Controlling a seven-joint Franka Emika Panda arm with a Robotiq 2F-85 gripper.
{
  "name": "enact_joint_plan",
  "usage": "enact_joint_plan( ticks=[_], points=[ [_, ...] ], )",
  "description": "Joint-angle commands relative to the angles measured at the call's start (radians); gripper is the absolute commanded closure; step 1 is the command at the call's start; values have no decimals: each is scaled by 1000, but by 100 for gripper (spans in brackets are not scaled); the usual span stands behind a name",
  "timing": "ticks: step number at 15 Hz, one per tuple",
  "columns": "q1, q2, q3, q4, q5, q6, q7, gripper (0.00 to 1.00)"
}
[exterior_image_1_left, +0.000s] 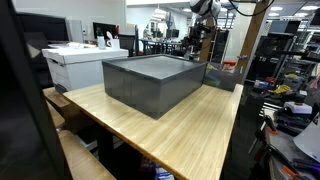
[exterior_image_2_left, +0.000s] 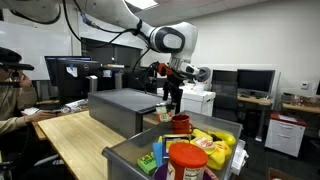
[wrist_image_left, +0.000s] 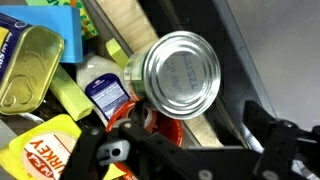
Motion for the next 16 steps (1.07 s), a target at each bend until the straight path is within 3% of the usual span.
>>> enact_joint_plan(
  ticks=[1, 5, 16],
  points=[
    [-7, 3, 7, 8, -4, -5, 2, 0],
    [-4, 1, 2, 15, -5, -10, 22, 0],
    [36, -25, -14, -89, -79, 132, 60, 0]
  ],
)
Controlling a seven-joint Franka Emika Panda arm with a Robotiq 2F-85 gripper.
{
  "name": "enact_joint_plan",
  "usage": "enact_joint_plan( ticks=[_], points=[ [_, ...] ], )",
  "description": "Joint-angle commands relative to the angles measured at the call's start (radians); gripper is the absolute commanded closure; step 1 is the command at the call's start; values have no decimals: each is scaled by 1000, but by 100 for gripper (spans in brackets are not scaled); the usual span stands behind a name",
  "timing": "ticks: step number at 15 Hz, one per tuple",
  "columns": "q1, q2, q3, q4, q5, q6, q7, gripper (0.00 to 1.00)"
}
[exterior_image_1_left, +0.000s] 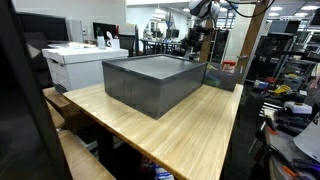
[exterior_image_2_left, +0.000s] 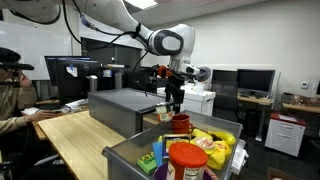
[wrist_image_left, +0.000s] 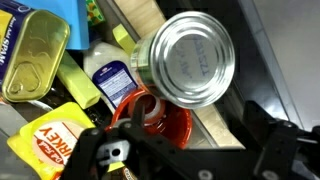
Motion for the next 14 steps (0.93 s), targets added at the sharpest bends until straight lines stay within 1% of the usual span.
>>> enact_joint_plan(
  ticks=[1, 7, 14],
  points=[
    [23, -27, -9, -76, -37, 59, 28, 0],
    [65, -71, -15, -185, -83, 162, 47, 0],
    [107, -190, -25, -387, -133, 315, 69, 0]
  ],
)
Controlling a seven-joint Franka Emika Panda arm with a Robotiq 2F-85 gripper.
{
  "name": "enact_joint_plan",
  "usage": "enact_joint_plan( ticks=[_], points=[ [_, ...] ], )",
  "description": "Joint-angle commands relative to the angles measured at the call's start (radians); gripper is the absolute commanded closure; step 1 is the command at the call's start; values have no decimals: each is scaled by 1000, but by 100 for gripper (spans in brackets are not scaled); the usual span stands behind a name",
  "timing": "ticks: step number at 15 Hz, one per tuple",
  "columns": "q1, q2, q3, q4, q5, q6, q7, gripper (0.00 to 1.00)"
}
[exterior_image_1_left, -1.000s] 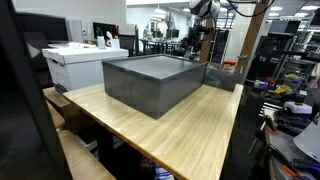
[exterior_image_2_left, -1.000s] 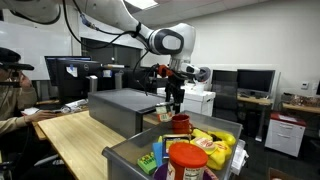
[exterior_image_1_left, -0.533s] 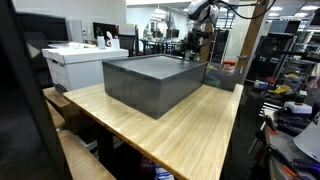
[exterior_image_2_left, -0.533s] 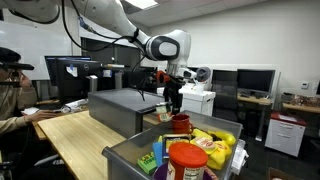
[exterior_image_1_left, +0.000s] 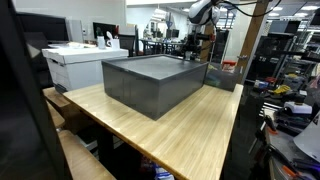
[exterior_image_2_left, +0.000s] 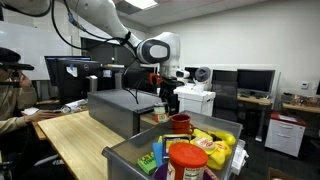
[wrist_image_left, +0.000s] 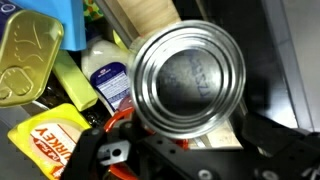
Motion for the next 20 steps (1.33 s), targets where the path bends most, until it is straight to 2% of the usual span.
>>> enact_joint_plan(
  ticks=[1, 3, 11, 20],
  points=[
    [26, -113, -11, -176, -34, 77, 32, 0],
    [35, -158, -17, -251, -37, 116, 37, 0],
    [41, -281, -35, -415, -63, 192, 50, 0],
    [36, -361, -39, -487, -125, 168, 85, 0]
  ],
)
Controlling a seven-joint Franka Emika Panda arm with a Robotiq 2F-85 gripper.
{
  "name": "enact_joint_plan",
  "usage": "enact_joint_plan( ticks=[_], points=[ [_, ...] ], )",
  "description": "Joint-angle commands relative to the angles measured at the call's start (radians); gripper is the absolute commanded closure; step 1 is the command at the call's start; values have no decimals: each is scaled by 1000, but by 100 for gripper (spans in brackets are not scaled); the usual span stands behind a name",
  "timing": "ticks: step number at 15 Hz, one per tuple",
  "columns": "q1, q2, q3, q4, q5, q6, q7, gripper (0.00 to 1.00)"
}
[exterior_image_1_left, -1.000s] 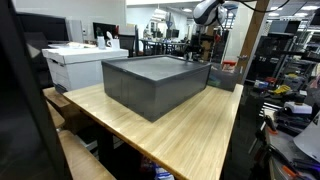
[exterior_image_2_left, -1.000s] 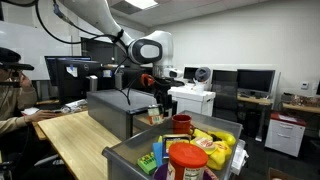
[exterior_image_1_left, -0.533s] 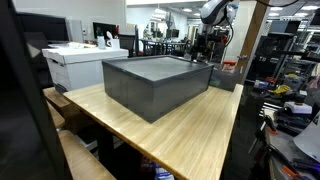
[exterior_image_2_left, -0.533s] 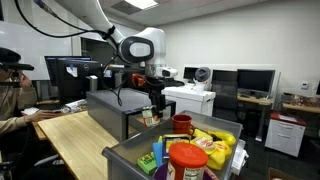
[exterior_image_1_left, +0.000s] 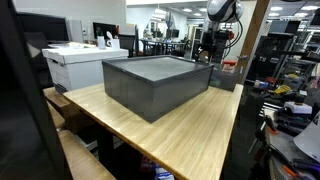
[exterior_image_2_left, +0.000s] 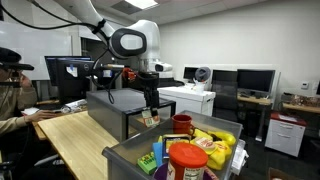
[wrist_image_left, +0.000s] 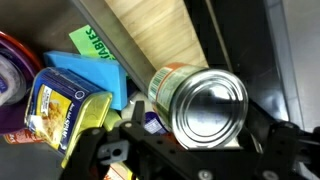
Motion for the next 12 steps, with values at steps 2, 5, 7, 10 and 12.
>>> enact_joint_plan(
  ticks=[2, 5, 7, 10, 12],
  points=[
    [6, -34, -9, -42, -26, -6, 20, 0],
    [4, -34, -11, -44, -24, 1, 15, 26],
    [4, -39, -10, -46, -26, 2, 15, 38],
    [3, -44, -13, -53, -29, 4, 16, 46],
    [3, -50, -14, -60, -30, 8, 15, 46]
  ],
)
